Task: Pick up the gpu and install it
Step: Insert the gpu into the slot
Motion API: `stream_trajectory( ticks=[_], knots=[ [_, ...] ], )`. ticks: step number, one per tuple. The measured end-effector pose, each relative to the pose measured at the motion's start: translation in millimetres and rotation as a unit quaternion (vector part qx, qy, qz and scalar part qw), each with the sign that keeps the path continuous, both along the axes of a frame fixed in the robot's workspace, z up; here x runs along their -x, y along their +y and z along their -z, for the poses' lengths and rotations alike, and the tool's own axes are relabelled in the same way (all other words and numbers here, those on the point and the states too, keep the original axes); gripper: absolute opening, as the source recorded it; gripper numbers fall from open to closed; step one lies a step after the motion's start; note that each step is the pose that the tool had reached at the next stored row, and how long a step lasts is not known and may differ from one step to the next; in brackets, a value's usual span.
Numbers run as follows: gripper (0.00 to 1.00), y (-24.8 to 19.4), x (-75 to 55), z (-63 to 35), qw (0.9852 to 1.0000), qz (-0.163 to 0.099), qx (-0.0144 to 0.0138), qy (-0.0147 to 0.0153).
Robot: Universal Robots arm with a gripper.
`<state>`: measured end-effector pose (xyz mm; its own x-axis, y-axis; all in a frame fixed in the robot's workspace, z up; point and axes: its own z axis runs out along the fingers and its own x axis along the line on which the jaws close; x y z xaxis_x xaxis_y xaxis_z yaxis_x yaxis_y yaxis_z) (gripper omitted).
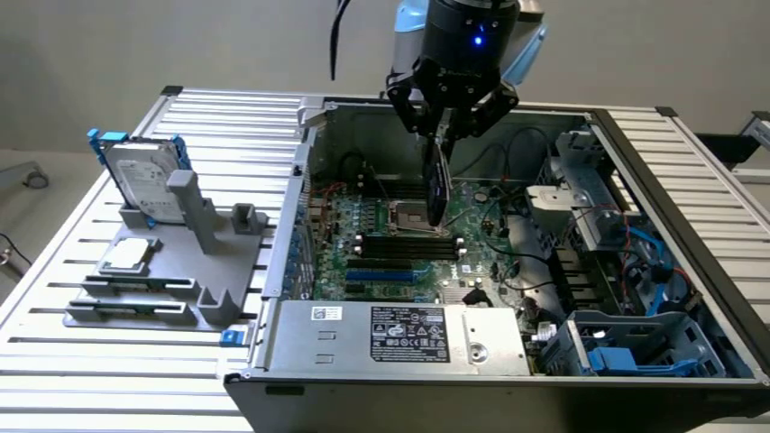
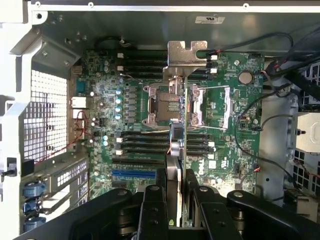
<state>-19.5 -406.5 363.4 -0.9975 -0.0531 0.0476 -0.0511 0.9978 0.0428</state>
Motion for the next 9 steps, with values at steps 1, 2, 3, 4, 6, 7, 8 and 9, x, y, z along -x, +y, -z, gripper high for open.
stream_trajectory(
  ticks=[1, 2, 3, 4, 6, 7, 8, 9],
  knots=[
    [0.26, 0.0, 0.0, 0.0, 1.0000, -0.009, 0.0000, -0.0004],
    [0.26, 0.0, 0.0, 0.0, 0.9998, -0.018, 0.0001, -0.0008],
    [0.26, 0.0, 0.0, 0.0, 0.9996, -0.027, 0.0000, -0.0012],
    [0.26, 0.0, 0.0, 0.0, 0.9993, -0.036, 0.0000, -0.0016],
    [0.26, 0.0, 0.0, 0.0, 0.9985, -0.055, 0.0000, -0.0022],
    [0.26, 0.0, 0.0, 0.0, 0.9980, -0.064, 0.0000, -0.0024],
    [0.26, 0.0, 0.0, 0.0, 0.9974, -0.073, 0.0000, -0.0026],
    [0.26, 0.0, 0.0, 0.1, 0.9967, -0.082, 0.0000, -0.0028]
  ],
)
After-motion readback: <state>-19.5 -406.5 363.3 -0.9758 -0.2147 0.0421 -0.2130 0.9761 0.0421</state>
